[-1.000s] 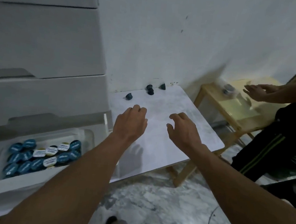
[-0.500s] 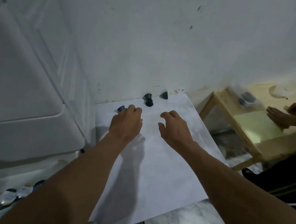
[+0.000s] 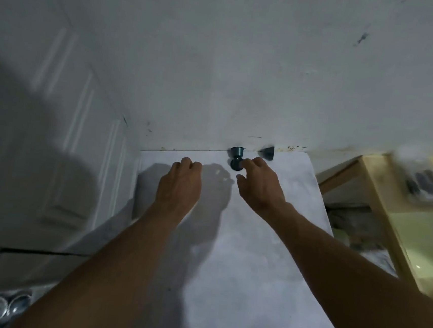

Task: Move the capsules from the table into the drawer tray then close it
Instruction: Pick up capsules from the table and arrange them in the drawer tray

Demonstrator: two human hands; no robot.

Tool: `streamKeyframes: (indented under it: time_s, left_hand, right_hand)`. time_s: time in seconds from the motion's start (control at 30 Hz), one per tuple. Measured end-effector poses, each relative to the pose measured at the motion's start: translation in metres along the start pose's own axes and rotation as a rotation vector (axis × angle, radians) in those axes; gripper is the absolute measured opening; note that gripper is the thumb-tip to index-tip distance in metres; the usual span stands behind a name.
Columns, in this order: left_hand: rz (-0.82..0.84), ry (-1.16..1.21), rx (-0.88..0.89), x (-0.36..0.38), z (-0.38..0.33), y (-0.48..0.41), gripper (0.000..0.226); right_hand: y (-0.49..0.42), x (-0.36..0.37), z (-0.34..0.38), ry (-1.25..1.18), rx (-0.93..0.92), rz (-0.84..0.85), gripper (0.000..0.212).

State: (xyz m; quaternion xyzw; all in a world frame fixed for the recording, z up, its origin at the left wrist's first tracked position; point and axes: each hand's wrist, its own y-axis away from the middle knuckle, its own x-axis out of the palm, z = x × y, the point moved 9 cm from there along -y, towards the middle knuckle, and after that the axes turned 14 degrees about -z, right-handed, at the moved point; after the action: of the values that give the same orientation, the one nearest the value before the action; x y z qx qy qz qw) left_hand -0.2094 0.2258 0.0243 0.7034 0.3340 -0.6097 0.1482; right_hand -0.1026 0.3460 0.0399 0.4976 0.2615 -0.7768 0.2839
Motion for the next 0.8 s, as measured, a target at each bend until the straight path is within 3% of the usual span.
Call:
streamKeyframes:
  time_s: [0.23, 0.67, 0.8]
  left_hand:
    - [0.135, 0.061, -0.195, 0.051, 0.028, -0.019, 0.032]
    - [0.053, 0.123, -0.072, 0.063, 0.014, -0.026, 0.012]
    - [0.073, 0.128, -0.110, 0.064, 0.016, -0.021, 0.004]
  right_hand:
    - [-0.049, 0.051, -0.012, 0.048, -0.006, 0.112, 0.028]
    - [-0.044, 0.075, -0.032, -0.030, 0.102, 0.151, 0.018]
    - [-0.029, 0.068, -0.033, -0.025, 0.123, 0.165, 0.020]
